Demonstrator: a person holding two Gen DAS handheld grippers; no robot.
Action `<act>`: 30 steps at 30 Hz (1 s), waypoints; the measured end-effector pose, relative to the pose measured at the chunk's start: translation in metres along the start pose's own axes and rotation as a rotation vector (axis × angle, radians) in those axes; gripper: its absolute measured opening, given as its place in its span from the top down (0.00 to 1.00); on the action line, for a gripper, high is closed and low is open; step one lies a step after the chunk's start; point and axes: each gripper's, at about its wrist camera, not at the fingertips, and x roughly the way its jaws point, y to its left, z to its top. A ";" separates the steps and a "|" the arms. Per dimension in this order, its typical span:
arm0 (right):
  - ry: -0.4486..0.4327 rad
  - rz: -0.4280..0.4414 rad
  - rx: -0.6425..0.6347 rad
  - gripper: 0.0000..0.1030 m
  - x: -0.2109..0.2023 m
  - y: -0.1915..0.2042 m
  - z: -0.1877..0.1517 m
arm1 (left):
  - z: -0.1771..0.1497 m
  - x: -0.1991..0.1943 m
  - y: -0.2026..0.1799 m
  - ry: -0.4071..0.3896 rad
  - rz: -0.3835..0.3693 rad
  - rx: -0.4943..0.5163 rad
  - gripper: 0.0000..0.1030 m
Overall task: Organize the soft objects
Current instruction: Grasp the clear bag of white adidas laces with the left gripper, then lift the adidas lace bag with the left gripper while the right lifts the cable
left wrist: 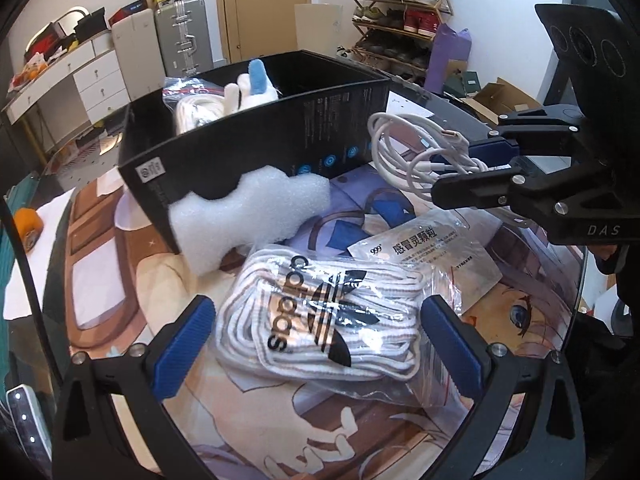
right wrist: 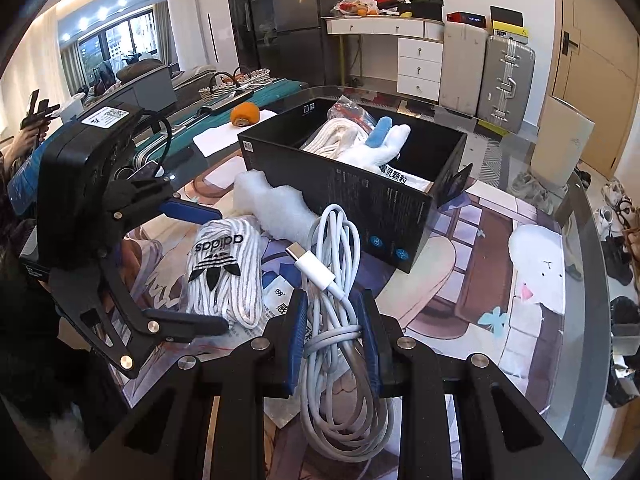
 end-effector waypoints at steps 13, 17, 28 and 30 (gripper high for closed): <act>0.001 -0.001 0.006 0.75 0.004 0.001 0.001 | 0.001 -0.002 0.000 -0.005 -0.039 -0.028 0.20; -0.009 -0.004 0.005 0.75 0.001 0.002 0.001 | -0.002 -0.008 0.003 -0.017 -0.039 -0.032 0.25; -0.027 -0.016 0.013 0.75 -0.009 0.002 0.001 | -0.010 -0.026 0.018 -0.055 -0.067 -0.098 0.44; -0.025 -0.019 0.014 0.75 -0.009 0.002 0.000 | -0.010 -0.026 0.019 -0.056 -0.074 -0.107 0.34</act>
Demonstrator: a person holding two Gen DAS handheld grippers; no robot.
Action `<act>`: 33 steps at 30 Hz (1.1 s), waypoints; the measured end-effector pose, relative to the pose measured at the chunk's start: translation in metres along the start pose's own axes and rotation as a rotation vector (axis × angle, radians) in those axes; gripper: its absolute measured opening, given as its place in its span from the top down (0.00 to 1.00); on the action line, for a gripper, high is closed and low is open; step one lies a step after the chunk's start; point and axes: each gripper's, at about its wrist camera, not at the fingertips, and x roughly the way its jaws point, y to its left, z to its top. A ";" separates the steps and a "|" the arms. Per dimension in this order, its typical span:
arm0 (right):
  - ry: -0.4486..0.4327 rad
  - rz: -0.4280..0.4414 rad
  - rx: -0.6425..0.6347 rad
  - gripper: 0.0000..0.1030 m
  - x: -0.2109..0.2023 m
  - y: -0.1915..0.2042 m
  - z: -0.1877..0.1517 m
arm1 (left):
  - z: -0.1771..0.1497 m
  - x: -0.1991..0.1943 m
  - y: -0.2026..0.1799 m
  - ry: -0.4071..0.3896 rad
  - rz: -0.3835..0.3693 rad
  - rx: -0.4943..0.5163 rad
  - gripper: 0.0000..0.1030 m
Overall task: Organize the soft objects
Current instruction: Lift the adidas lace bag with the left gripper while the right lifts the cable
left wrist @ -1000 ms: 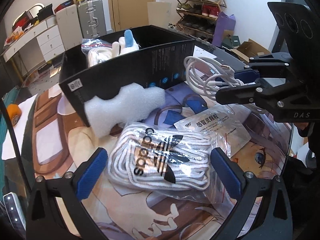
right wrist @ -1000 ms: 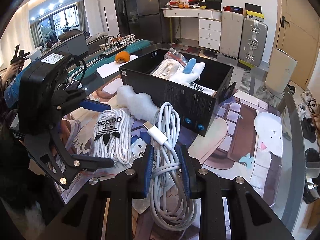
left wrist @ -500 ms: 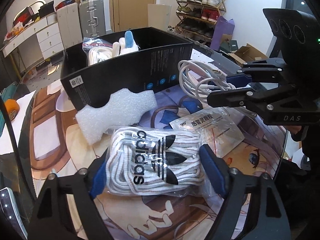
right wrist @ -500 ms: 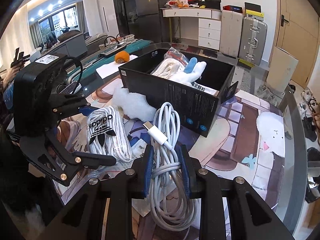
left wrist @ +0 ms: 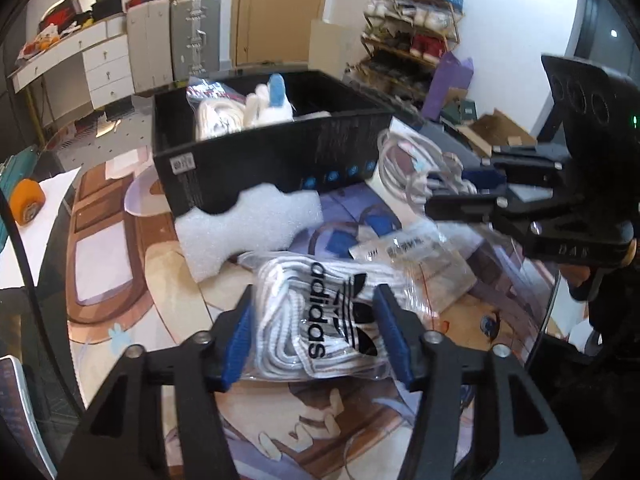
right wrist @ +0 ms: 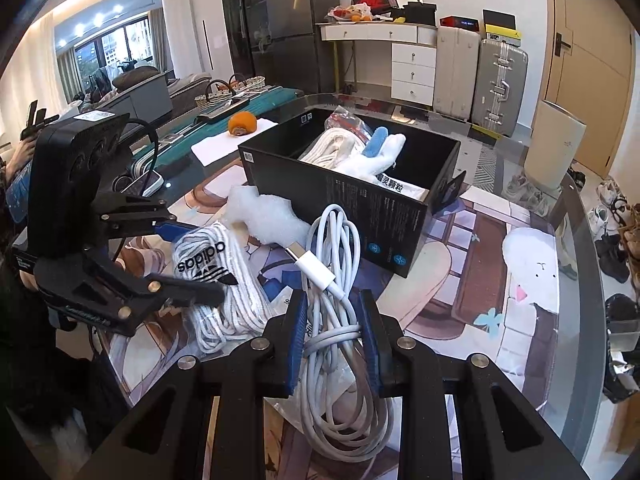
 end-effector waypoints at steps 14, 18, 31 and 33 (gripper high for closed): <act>0.002 -0.006 0.014 0.75 -0.002 -0.005 -0.004 | -0.007 -0.016 -0.026 0.034 0.083 0.305 0.06; 0.007 -0.003 0.021 0.75 0.002 -0.008 -0.004 | -0.006 -0.013 -0.030 0.043 0.093 0.374 0.06; 0.032 0.009 0.052 0.75 0.005 -0.021 -0.011 | 0.019 0.026 -0.051 0.118 -0.005 0.460 0.06; 0.050 0.011 0.061 0.75 0.012 -0.023 -0.013 | 0.021 0.026 -0.047 0.125 -0.026 0.435 0.11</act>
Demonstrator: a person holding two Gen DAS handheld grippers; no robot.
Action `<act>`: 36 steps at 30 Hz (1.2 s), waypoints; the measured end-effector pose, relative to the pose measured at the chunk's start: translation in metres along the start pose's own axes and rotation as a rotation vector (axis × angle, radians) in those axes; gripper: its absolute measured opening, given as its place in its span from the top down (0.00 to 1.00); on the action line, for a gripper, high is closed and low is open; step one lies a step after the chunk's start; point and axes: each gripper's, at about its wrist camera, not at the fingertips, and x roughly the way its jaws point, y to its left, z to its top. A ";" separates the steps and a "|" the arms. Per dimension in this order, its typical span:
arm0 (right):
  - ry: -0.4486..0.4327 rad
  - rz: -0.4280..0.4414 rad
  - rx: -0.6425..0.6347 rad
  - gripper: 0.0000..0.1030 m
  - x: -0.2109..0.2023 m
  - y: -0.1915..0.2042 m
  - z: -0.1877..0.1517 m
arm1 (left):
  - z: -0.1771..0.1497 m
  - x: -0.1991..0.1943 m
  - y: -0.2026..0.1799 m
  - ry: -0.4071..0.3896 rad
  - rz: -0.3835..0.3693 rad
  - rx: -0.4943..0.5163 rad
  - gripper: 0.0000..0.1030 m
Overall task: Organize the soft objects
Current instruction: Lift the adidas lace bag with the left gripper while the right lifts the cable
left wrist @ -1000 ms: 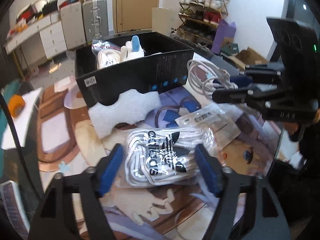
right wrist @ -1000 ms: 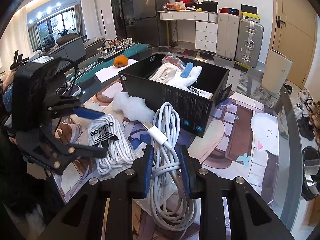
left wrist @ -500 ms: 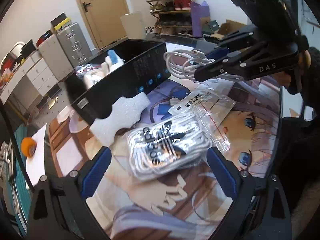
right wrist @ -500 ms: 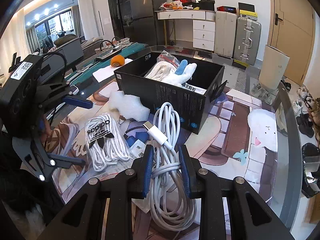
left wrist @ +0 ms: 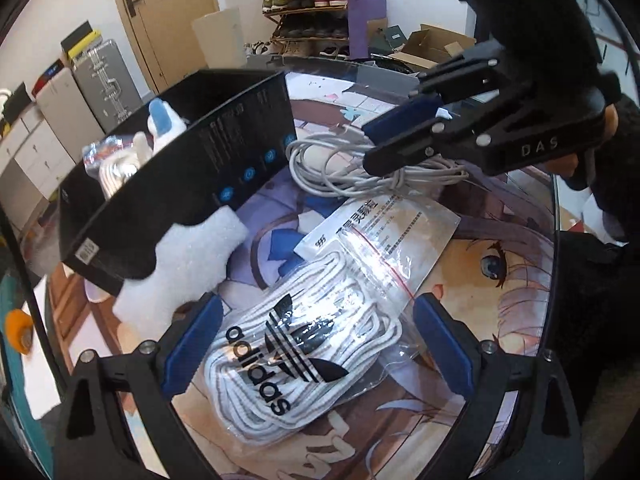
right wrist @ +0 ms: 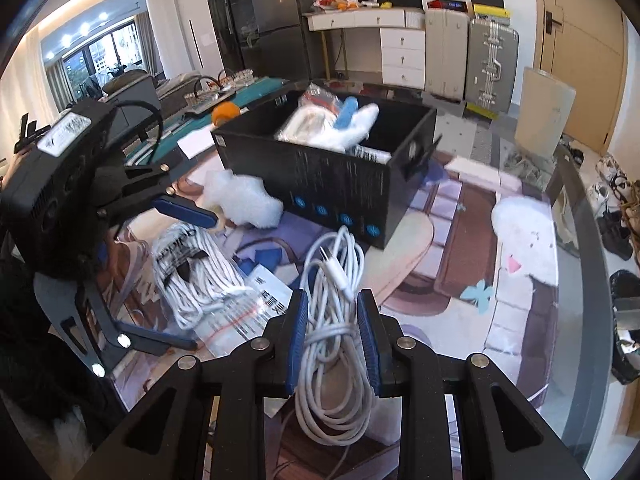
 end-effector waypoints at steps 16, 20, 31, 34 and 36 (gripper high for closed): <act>0.025 0.024 -0.038 0.74 0.013 0.014 -0.007 | -0.011 -0.024 0.011 -0.059 -0.012 -0.078 0.42; 0.012 0.024 -0.036 0.74 0.006 0.016 -0.007 | -0.020 -0.039 0.011 -0.065 0.043 -0.021 0.13; 0.025 0.025 -0.033 0.74 0.006 0.013 -0.006 | -0.025 -0.014 0.007 0.029 -0.008 0.129 0.09; 0.026 0.026 -0.028 0.74 0.007 0.011 -0.006 | -0.023 -0.008 0.016 0.045 -0.064 0.104 0.10; 0.027 0.027 -0.026 0.74 0.007 0.010 -0.006 | -0.022 -0.003 0.026 0.056 -0.120 0.054 0.19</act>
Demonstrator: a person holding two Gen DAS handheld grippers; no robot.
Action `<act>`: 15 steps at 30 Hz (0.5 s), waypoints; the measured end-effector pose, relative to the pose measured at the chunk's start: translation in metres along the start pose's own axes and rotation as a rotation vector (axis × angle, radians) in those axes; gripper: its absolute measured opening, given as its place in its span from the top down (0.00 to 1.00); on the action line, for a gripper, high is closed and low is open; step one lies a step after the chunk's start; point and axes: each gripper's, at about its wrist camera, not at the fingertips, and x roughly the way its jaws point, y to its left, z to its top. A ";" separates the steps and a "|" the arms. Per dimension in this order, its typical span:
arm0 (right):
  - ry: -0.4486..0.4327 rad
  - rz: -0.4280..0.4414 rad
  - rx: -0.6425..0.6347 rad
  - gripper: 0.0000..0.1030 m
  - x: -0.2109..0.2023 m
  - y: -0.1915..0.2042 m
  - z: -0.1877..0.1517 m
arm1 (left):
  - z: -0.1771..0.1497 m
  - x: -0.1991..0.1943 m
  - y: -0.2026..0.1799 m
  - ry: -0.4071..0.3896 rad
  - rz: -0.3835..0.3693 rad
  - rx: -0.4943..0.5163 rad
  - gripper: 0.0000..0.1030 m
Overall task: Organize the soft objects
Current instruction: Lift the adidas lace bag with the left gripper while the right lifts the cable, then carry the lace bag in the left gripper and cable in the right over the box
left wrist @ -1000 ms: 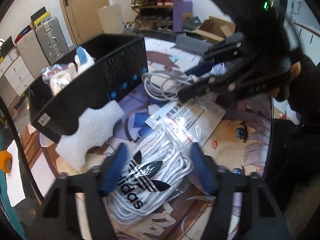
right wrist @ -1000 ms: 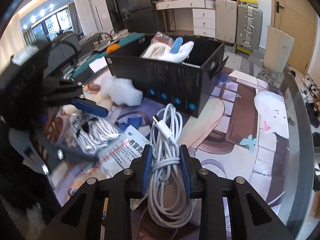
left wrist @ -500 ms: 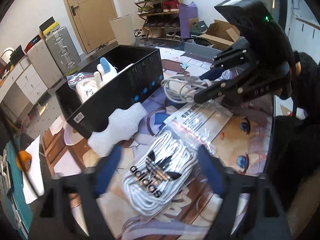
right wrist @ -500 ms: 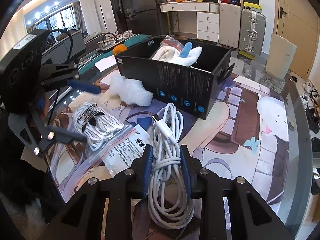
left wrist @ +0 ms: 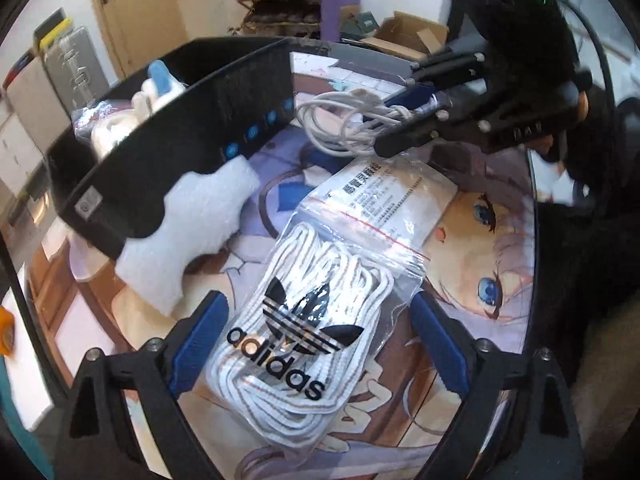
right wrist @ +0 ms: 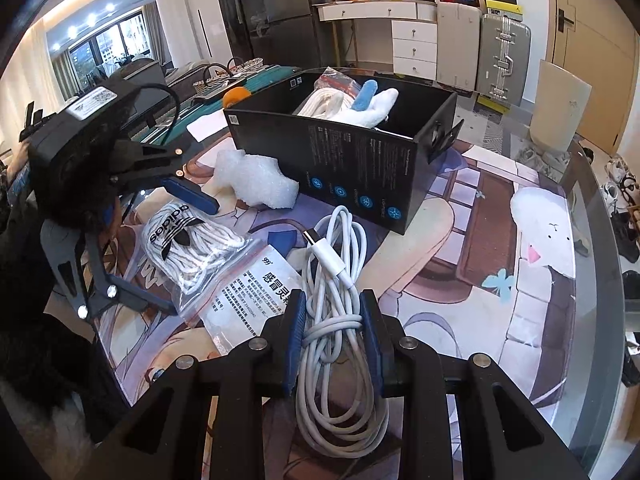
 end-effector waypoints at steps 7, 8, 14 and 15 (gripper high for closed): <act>-0.016 0.010 -0.005 0.74 -0.001 0.003 -0.001 | -0.009 -0.012 0.006 -0.055 0.012 -0.085 0.59; -0.019 0.011 -0.007 0.74 -0.002 0.004 -0.001 | -0.011 -0.013 0.006 -0.057 0.021 -0.092 0.60; -0.054 0.003 -0.025 0.74 -0.014 0.012 0.002 | -0.021 -0.025 0.000 -0.103 0.052 -0.149 0.60; -0.065 -0.001 -0.027 0.74 -0.018 0.014 0.003 | -0.021 -0.031 -0.001 -0.124 0.052 -0.168 0.60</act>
